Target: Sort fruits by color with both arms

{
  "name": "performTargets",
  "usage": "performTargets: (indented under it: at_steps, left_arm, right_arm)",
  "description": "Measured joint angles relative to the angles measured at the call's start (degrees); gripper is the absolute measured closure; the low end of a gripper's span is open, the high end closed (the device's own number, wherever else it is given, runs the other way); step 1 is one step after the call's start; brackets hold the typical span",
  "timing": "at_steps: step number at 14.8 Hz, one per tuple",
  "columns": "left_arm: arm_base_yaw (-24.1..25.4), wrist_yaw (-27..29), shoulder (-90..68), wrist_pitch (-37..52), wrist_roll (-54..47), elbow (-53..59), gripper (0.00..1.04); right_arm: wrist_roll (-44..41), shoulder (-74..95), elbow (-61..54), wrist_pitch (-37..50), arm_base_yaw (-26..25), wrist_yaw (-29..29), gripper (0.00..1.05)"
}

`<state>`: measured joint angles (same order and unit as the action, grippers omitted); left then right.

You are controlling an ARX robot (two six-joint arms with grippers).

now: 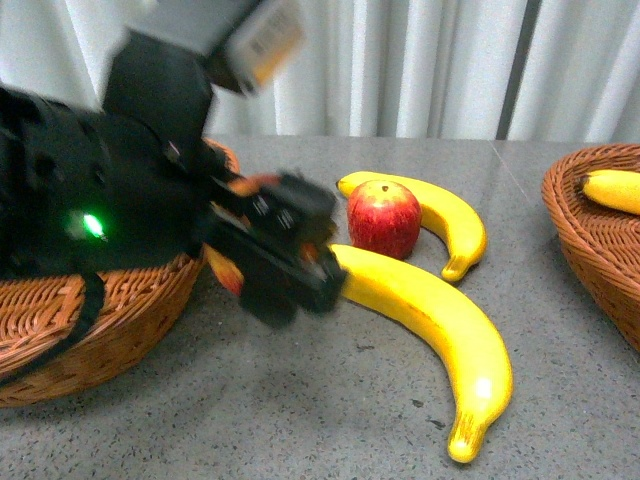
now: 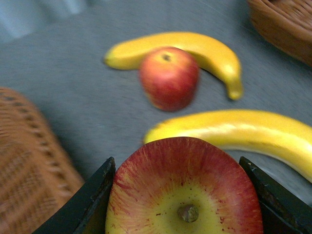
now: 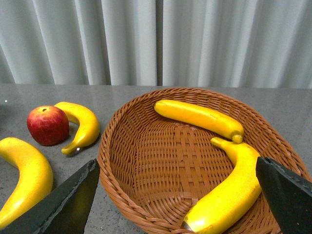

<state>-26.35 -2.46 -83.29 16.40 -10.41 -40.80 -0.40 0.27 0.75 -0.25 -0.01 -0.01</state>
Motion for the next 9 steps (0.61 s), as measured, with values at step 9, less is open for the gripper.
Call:
performTargets:
  at_steps: [9]
  left_arm:
    - [19.1,7.17,-1.81,-2.62,16.33,-0.63,0.39]
  right_arm:
    - [0.0,0.0,0.0,0.0,0.0,0.02,0.07]
